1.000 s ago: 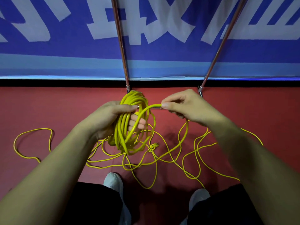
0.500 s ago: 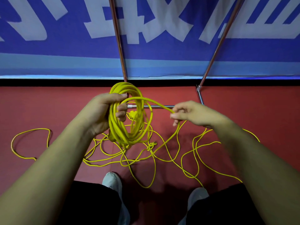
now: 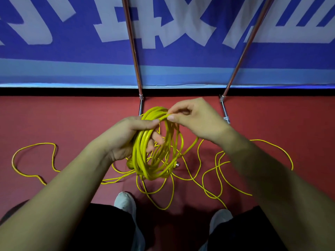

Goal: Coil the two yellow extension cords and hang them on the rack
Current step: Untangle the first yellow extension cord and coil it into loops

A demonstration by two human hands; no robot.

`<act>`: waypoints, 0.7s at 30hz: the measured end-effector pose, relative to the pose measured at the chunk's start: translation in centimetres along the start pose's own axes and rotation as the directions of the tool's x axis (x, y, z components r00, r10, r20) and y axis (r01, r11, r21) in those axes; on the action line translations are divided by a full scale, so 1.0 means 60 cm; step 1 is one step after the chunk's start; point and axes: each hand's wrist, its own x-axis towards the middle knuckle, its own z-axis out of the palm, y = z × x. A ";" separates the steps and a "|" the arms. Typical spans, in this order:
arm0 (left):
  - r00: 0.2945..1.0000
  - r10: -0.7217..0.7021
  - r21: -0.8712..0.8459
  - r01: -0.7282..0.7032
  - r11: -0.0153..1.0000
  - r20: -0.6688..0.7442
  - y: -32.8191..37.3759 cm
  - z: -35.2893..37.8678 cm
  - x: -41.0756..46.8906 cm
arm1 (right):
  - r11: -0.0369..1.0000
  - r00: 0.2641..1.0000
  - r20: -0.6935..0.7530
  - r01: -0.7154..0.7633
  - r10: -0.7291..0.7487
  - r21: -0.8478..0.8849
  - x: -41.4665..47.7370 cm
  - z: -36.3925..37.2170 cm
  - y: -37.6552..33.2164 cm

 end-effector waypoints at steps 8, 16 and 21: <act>0.985 0.024 -0.129 -0.002 0.992 0.173 -0.012 -0.012 0.010 | 0.999 1.000 0.024 0.002 -0.003 0.046 -0.007 -0.002 0.003; 0.993 0.105 -0.219 -0.091 0.971 0.051 0.015 -0.024 0.002 | 0.984 0.950 0.256 -0.166 0.179 -0.069 -0.012 -0.057 0.102; 0.998 0.041 -0.064 -0.044 0.997 -0.054 0.009 -0.028 0.000 | 0.948 0.985 0.034 -0.172 0.169 0.268 -0.007 -0.043 0.069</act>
